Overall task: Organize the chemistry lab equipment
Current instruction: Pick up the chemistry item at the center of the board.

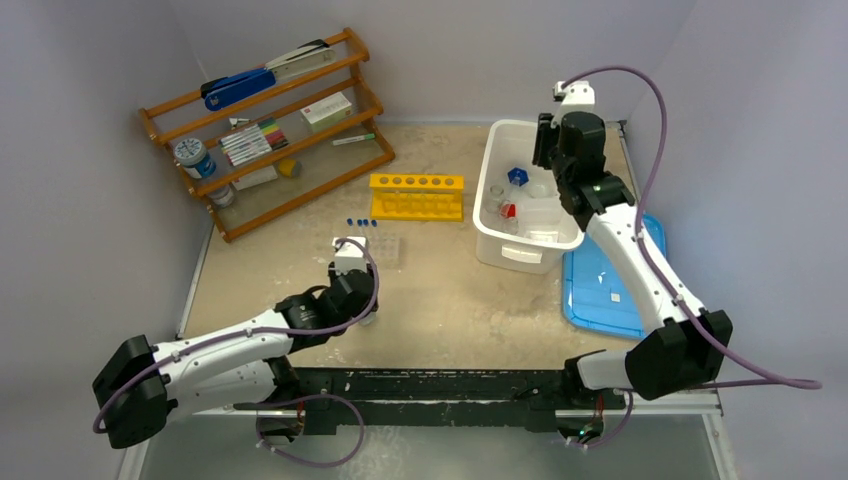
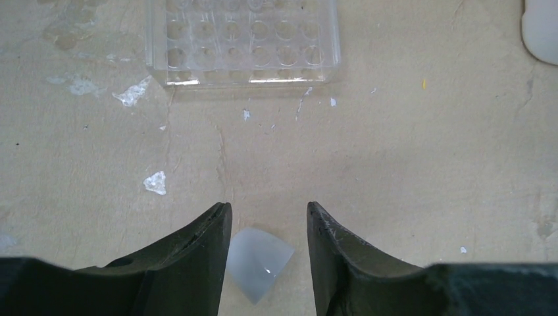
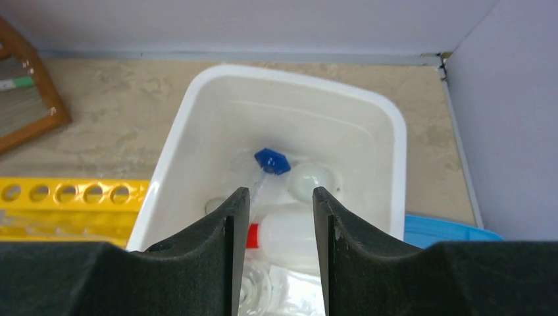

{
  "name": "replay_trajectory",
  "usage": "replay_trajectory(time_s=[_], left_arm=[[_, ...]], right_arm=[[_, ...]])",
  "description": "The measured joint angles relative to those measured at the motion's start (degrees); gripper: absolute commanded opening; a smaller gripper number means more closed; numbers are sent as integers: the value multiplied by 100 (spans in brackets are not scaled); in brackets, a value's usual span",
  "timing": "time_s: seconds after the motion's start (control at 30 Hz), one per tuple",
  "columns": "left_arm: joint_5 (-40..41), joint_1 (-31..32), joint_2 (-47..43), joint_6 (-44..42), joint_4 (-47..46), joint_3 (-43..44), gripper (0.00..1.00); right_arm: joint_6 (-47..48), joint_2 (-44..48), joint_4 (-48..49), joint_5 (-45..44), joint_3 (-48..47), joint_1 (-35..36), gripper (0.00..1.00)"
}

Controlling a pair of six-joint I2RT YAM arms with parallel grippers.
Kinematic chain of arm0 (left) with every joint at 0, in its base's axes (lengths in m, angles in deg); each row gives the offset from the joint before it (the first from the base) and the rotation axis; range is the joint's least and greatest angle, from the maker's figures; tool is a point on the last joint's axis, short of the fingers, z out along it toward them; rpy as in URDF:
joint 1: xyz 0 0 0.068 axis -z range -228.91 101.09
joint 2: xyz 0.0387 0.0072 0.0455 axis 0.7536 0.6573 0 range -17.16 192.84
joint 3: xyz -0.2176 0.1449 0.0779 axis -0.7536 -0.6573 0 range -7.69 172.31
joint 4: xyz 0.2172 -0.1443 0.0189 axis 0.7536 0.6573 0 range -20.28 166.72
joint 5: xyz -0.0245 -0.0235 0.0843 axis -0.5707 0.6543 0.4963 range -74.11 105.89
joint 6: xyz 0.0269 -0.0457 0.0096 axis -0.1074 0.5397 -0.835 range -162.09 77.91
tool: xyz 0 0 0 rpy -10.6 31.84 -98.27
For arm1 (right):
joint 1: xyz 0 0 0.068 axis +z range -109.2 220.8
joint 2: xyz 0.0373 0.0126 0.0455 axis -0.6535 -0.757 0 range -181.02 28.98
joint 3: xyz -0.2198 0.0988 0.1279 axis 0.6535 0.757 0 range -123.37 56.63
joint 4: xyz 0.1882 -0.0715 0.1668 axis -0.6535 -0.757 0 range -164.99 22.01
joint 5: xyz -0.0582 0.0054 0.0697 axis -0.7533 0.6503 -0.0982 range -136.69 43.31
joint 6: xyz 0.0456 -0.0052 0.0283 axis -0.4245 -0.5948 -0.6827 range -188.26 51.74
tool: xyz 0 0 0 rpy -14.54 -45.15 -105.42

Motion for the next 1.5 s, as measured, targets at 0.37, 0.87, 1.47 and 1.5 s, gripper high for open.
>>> replay_trajectory(time_s=[0.37,0.87,1.47,1.5], left_arm=[[442,949,857,590,439,83,49],[966,1143,1051,1073,1117,299,46],[914,1191,1314,1357,1600,417,45],[920,1198,1368,1392,1617,428,45]], right_arm=[[-166,162,-70,42,894,81,44],[-313,162,2,153,1021,81,45],[-367,162,42,304,1158,81,45],[-369,162,42,304,1172,81,45]])
